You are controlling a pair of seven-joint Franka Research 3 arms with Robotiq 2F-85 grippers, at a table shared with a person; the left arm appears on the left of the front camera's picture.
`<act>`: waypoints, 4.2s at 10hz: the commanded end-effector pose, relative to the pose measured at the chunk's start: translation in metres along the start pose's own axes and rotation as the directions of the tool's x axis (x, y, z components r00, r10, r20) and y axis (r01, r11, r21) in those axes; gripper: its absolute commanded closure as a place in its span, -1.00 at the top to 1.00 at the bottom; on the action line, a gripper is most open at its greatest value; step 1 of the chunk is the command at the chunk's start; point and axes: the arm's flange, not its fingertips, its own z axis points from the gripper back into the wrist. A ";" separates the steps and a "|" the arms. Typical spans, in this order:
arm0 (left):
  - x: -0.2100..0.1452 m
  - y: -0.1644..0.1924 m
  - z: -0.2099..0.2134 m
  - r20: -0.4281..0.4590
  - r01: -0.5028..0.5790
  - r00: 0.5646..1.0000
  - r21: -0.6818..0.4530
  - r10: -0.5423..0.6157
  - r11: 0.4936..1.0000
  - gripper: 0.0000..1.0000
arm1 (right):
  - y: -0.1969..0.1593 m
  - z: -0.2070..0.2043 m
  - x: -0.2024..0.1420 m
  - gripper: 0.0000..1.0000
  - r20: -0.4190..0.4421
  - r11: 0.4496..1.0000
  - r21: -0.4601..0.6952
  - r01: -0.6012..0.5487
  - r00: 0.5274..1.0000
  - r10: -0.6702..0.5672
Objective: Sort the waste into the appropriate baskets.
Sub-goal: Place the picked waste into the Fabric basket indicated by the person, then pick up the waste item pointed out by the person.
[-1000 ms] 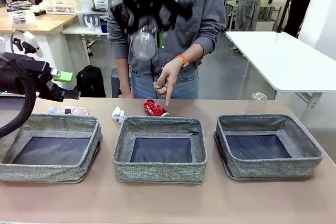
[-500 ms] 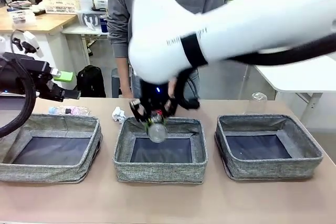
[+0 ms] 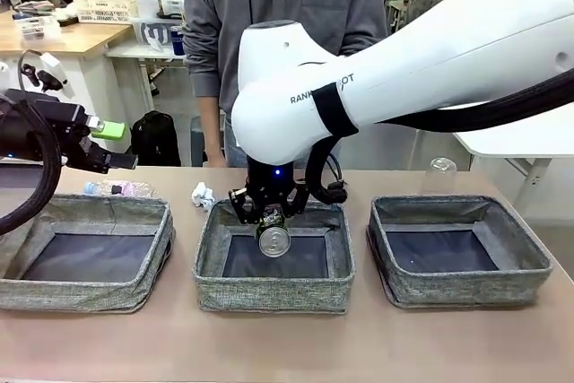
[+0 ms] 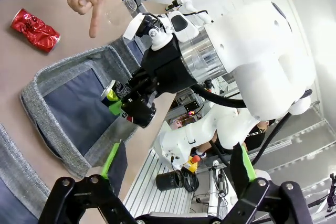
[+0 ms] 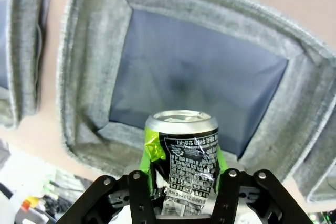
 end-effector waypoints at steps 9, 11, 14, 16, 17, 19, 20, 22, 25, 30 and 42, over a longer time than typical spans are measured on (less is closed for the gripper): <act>0.001 -0.001 -0.003 0.021 0.025 0.999 -0.018 -0.024 1.000 1.00 | -0.009 0.008 -0.001 1.00 0.024 0.999 0.021 0.028 0.999 -0.029; 0.001 -0.001 -0.003 0.021 0.025 0.999 -0.018 -0.024 1.000 1.00 | -0.009 0.010 -0.001 1.00 0.018 0.999 0.023 0.026 0.999 -0.026; 0.001 -0.001 -0.003 0.021 0.025 0.999 -0.018 -0.024 1.000 1.00 | -0.046 0.081 -0.023 1.00 -0.175 0.966 0.259 0.006 0.984 0.041; 0.001 -0.001 -0.003 0.021 0.025 0.999 -0.018 -0.024 1.000 1.00 | -0.106 0.112 -0.061 1.00 -0.157 0.870 0.492 -0.033 0.979 0.126; 0.001 -0.001 -0.003 0.021 0.025 0.999 -0.018 -0.024 1.000 1.00 | -0.136 0.103 -0.076 1.00 -0.095 0.764 0.641 -0.072 0.980 0.173; 0.001 -0.001 -0.003 0.021 0.025 0.999 -0.018 -0.024 1.000 1.00 | -0.180 0.063 -0.087 1.00 -0.093 0.459 0.887 0.046 0.992 0.081; 0.001 -0.001 -0.003 0.021 0.025 0.999 -0.018 -0.024 1.000 1.00 | -0.199 0.043 -0.093 1.00 -0.107 0.250 0.960 0.123 0.991 -0.076; 0.001 -0.001 -0.003 0.021 0.025 0.999 -0.018 -0.024 1.000 1.00 | -0.224 -0.001 -0.110 1.00 0.021 -0.106 0.992 -0.072 0.907 -0.420; 0.001 -0.001 -0.003 0.021 0.025 0.999 -0.018 -0.024 1.000 1.00 | -0.215 0.040 -0.093 1.00 -0.063 0.366 0.929 0.065 0.998 -0.017; 0.001 -0.001 -0.003 0.021 0.025 0.999 -0.018 -0.024 1.000 1.00 | -0.215 0.040 -0.093 1.00 -0.063 0.366 0.929 0.065 0.998 -0.017; 0.001 -0.001 -0.003 0.021 0.025 0.999 -0.018 -0.024 1.000 1.00 | -0.215 0.040 -0.093 1.00 -0.063 0.366 0.929 0.065 0.998 -0.017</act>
